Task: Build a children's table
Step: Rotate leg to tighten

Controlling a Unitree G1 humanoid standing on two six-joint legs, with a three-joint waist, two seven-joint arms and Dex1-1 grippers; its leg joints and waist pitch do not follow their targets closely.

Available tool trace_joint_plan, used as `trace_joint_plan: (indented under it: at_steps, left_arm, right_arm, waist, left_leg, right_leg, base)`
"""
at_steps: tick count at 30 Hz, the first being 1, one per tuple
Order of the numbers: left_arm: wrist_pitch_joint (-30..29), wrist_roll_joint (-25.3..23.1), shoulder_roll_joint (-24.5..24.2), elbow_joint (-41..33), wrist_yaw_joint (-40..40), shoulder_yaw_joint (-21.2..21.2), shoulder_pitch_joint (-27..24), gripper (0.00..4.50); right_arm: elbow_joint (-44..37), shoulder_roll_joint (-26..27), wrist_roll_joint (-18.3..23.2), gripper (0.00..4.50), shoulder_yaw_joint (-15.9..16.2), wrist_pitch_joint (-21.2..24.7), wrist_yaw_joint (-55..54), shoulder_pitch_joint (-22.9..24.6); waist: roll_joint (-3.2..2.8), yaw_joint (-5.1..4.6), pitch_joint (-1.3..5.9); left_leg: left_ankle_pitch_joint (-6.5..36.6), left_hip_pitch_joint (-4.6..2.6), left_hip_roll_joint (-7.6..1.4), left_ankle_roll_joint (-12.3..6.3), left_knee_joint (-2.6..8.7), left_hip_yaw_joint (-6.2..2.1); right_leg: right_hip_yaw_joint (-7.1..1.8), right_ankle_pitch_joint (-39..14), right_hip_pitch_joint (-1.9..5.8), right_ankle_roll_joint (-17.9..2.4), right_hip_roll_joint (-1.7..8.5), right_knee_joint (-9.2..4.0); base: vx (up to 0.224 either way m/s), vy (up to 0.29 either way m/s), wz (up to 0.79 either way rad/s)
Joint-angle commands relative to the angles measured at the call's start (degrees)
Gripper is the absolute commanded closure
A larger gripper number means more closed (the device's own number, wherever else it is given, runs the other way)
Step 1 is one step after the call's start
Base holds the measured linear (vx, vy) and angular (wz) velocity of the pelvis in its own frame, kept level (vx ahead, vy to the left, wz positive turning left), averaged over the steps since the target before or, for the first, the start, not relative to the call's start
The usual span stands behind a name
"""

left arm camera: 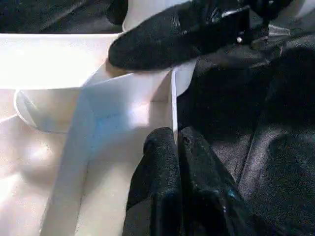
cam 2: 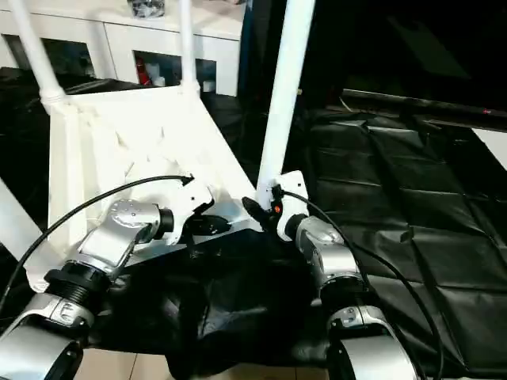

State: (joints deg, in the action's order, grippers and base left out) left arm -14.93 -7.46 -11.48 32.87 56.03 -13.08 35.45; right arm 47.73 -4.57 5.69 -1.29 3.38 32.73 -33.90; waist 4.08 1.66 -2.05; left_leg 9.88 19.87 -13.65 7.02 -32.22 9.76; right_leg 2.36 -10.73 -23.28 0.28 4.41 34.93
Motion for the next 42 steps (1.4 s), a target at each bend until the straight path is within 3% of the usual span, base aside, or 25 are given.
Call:
trace_joint_plan:
  at_steps: [1,5,6,7,11,12,14,18,22,27,28,33,38,42]
  left_arm:
    - [0.9,1.7,4.5,-1.8,2.4,-4.6,0.3,4.5]
    - [1.5,1.9,3.1,-1.9,3.5,-4.5,0.3,4.5]
    - [2.5,2.2,2.1,-1.7,5.0,-4.2,0.2,4.5]
    - [2.5,2.2,2.1,-1.7,5.0,-4.2,0.2,4.5]
    - [4.2,2.9,-0.2,-1.4,8.9,-4.1,0.2,4.5]
    - [4.6,3.0,-0.8,-0.9,10.1,-4.1,0.4,4.5]
    - [4.9,2.9,-1.4,-0.4,11.0,-4.2,0.7,4.5]
    - [5.7,3.0,-2.7,1.1,13.9,-4.3,1.6,4.5]
    - [5.9,3.0,-2.9,1.4,14.6,-4.3,1.9,4.5]
    - [6.9,3.1,-3.4,3.3,15.7,-4.3,3.1,4.5]
    - [7.0,3.1,-3.4,3.4,15.8,-4.3,3.2,4.5]
    - [7.2,3.2,-3.5,3.4,15.8,-4.3,3.2,4.5]
    - [7.3,3.2,-3.3,3.8,14.7,-3.9,3.1,4.5]
    - [6.1,3.2,-1.8,4.0,10.4,-2.7,3.3,4.5]
  right_arm:
    - [3.2,3.1,-2.7,0.99,5.3,1.0,3.0,-0.3]
    - [0.9,1.6,-2.1,0.85,6.1,-1.7,8.5,0.6]
    - [-1.3,0.0,-0.9,0.85,6.6,-3.8,14.2,1.7]
    - [-1.3,0.0,-0.9,0.85,6.6,-3.8,14.2,1.7]
    - [-8.0,-4.2,3.5,0.85,8.0,0.2,28.6,4.7]
    - [-9.7,-5.7,4.0,0.85,8.6,1.0,32.1,5.6]
    - [-10.5,-6.7,4.1,0.85,9.1,1.7,34.0,6.2]
    - [-15.7,-10.0,7.2,0.85,11.4,7.8,42.8,8.5]
    - [-17.4,-10.8,7.9,0.85,12.1,9.6,44.8,9.2]
    - [-18.9,-11.8,7.4,1.19,13.3,11.8,47.7,9.8]
    - [-19.0,-11.8,7.3,1.43,13.4,12.0,47.6,9.8]
    - [-19.1,-11.8,7.1,1.67,13.5,12.3,47.1,9.8]
    - [-18.3,-10.9,6.6,1.73,12.4,11.4,45.0,9.4]
    - [-13.6,-7.8,5.2,1.76,8.1,7.0,34.7,7.2]
  waist:
    - [-0.62,0.33,2.47]
    - [-0.48,0.49,2.53]
    - [-0.12,0.63,2.65]
    - [-0.29,0.84,2.64]
    - [-0.11,1.17,2.96]
    - [-0.15,1.81,3.08]
    - [-0.12,2.02,3.11]
    - [-0.1,2.87,2.78]
    - [-0.13,3.54,2.48]
    - [-0.22,3.69,2.58]
    - [-0.22,3.68,2.61]
    - [-0.27,3.7,2.76]
    - [-0.36,3.7,2.75]
    - [-0.45,3.25,2.64]
  left_leg:
    - [18.5,0.27,0.67,-0.71,3.81,0.78]
    - [18.5,0.34,0.61,-1.02,3.82,0.69]
    - [17.3,0.48,0.61,-1.6,3.69,0.79]
    - [16.8,0.42,0.56,-1.86,3.67,0.81]
    - [11.5,0.64,0.72,-4.0,3.35,1.03]
    - [9.5,0.35,0.61,-5.58,2.96,1.28]
    - [8.6,0.42,0.6,-5.91,2.98,1.28]
    - [11.5,0.01,0.45,-4.89,3.19,1.28]
    - [14.8,-0.17,0.29,-2.86,3.47,1.29]
    - [14.7,0.0,0.34,-1.85,3.56,1.1]
    - [14.4,0.02,0.35,-1.82,3.55,1.09]
    - [12.5,0.17,0.43,-2.06,3.39,1.12]
    - [13.3,0.13,0.42,-1.87,3.43,1.09]
    - [14.7,0.14,0.55,-0.99,3.6,0.95]
  right_leg:
    - [-1.53,-17.2,2.0,-10.5,2.14,-5.06]
    - [-1.49,-18.4,2.1,-9.9,2.2,-5.17]
    - [-1.5,-16.3,2.28,-10.3,2.16,-4.98]
    - [-1.54,-15.4,2.25,-10.6,2.21,-4.9]
    - [-1.56,-6.1,2.97,-12.9,1.87,-3.98]
    - [-1.69,-1.6,2.89,-14.2,1.93,-3.53]
    - [-1.57,-0.2,2.91,-15.0,1.95,-3.28]
    - [-1.53,-5.6,2.84,-14.3,2.05,-3.82]
    - [-1.58,-12.3,2.42,-12.6,2.28,-4.42]
    - [-1.56,-13.8,2.46,-11.4,2.37,-4.48]
    - [-1.56,-13.1,2.48,-11.6,2.35,-4.4]
    - [-1.49,-9.3,2.75,-12.5,2.28,-4.01]
    - [-1.49,-10.5,2.74,-12.4,2.31,-4.13]
    - [-1.45,-13.6,2.53,-11.7,2.45,-4.42]
  base:
    - [0.0,0.0,0.0]
    - [0.0,0.0,0.0]
    - [0.0,0.0,0.0]
    - [0.0,0.0,0.0]
    - [0.0,0.0,0.0]
    - [0.0,0.0,0.0]
    - [0.0,0.0,0.0]
    - [0.0,0.0,0.0]
    - [0.0,0.0,0.0]
    - [0.0,0.0,0.0]
    - [0.0,0.0,0.0]
    - [0.0,0.0,0.0]
    - [0.0,0.0,0.0]
    - [0.0,0.0,0.0]
